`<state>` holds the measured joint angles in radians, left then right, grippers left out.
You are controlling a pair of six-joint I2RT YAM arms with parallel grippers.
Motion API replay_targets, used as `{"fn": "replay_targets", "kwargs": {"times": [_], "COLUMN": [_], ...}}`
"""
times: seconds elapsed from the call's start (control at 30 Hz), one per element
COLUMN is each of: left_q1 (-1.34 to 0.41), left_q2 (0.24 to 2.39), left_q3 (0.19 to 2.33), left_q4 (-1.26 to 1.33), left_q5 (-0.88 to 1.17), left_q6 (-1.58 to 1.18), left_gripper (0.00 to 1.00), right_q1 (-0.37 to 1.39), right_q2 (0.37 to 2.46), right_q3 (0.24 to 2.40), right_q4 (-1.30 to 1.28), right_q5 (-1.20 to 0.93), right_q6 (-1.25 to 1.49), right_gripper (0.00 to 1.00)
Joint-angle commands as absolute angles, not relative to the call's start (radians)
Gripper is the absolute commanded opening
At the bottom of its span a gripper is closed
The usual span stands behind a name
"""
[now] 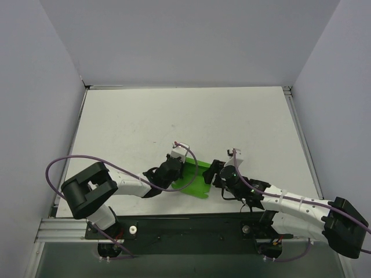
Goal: Fold the paper box
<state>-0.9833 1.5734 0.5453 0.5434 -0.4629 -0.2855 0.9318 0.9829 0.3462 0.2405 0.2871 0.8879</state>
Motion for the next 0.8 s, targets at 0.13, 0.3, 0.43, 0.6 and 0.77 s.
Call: {"fn": "replay_targets", "kwargs": {"times": [0.13, 0.3, 0.43, 0.6, 0.77], "left_q1": [-0.991, -0.999, -1.006, -1.015, -1.023], "left_q2": [1.580, 1.578, 1.574, 1.571, 1.571], "left_q3": [0.575, 0.580, 0.580, 0.584, 0.586], "left_q4": [0.522, 0.506, 0.496, 0.474, 0.469], "left_q5": [-0.451, -0.456, -0.465, -0.477, -0.482], "left_q6": [-0.308, -0.308, -0.308, -0.310, -0.310], "left_gripper": [0.16, 0.15, 0.15, 0.15, 0.14], "right_q1": [0.942, 0.940, 0.937, 0.937, 0.934], "right_q2": [1.077, 1.190, 1.253, 1.273, 1.282], "right_q3": [0.359, 0.400, 0.422, 0.431, 0.423], "right_q4": [0.212, 0.253, 0.291, 0.327, 0.362], "right_q5": [0.393, 0.422, 0.437, 0.451, 0.485], "right_q6": [0.865, 0.825, 0.807, 0.796, 0.779], "right_gripper": [0.55, 0.44, 0.38, 0.36, 0.36]}}
